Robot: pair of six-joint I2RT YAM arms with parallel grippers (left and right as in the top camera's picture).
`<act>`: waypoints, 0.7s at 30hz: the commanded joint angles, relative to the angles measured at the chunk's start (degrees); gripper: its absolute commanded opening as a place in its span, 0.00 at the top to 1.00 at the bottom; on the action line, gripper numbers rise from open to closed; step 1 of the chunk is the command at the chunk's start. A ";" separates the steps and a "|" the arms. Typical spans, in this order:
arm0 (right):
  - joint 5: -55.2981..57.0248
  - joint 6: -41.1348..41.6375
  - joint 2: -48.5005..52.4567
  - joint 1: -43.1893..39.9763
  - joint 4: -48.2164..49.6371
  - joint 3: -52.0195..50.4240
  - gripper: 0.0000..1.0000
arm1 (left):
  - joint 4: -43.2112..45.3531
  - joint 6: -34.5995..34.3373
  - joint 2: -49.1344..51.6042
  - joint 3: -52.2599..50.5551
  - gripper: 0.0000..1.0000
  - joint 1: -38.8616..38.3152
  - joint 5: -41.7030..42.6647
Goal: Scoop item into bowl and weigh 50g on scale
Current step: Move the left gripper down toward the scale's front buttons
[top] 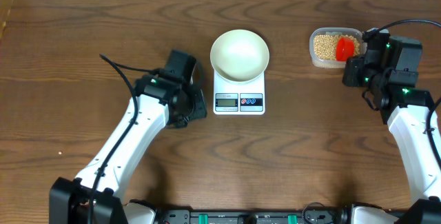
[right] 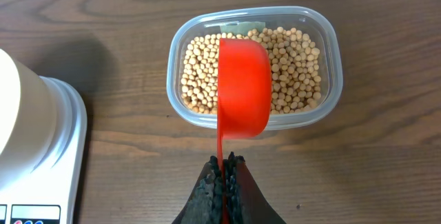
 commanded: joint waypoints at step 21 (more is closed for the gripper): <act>-0.37 -0.79 -0.13 -0.35 -0.13 0.83 0.99 | 30.05 -6.73 1.57 -10.54 0.93 -11.30 -2.29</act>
